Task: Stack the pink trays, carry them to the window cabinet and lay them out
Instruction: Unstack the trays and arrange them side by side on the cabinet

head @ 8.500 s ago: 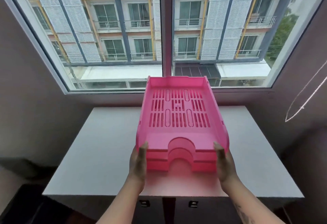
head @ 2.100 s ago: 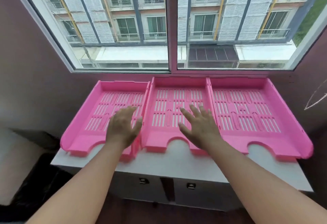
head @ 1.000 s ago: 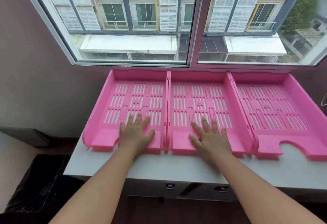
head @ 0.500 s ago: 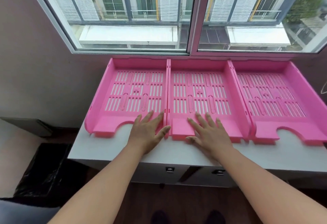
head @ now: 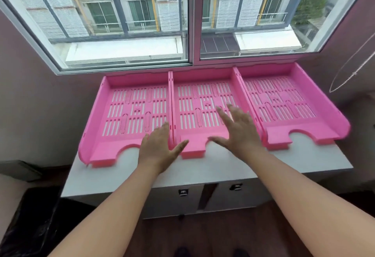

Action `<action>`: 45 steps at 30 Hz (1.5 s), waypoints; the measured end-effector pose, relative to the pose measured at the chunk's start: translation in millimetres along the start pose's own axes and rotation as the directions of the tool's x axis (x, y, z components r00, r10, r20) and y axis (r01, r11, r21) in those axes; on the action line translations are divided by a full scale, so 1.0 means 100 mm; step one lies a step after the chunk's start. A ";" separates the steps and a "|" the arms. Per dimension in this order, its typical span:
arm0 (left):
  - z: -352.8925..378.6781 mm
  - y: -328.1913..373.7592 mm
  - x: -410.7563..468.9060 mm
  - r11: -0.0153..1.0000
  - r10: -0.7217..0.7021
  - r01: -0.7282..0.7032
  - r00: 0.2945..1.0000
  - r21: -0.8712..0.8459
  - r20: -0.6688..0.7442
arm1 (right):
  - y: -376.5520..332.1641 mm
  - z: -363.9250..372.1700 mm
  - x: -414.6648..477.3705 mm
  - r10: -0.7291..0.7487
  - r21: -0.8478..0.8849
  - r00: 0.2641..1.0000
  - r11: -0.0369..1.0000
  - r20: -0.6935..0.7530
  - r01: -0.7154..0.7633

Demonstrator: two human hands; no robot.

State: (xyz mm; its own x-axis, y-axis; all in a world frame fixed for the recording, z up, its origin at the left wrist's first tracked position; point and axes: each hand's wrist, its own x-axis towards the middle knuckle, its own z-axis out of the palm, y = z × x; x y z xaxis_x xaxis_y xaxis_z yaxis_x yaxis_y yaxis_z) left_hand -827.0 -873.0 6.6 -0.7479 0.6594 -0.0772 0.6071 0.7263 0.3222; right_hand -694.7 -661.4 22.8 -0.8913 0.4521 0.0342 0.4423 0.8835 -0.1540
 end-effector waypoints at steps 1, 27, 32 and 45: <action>0.03 0.09 -0.03 0.999 -0.041 0.041 0.999 -0.013 -0.025 | 0.15 -0.03 -0.05 0.104 0.041 0.991 0.994 -0.082 -0.101; 0.15 0.49 -0.46 0.986 -0.162 0.168 0.967 0.012 -0.197 | 0.84 0.01 -0.49 0.257 0.377 0.958 0.881 0.128 -0.287; 0.38 0.44 -0.87 0.987 -0.075 0.097 0.983 0.129 -0.167 | 0.68 0.10 -0.94 0.165 0.242 0.983 0.953 0.083 -0.180; 0.56 0.35 -1.11 0.981 -0.079 0.083 0.997 0.175 -0.026 | 0.57 0.32 -1.34 0.128 0.057 0.973 0.988 0.194 -0.142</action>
State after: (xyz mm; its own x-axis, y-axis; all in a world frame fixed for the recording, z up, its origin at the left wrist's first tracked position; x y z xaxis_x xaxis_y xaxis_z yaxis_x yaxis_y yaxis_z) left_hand -707.3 -909.5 -26.6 -0.8004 0.5944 -0.0776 0.5809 0.8010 0.1449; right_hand -553.2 -676.0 -22.4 -0.8294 0.5295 -0.1780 0.5578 0.8022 -0.2129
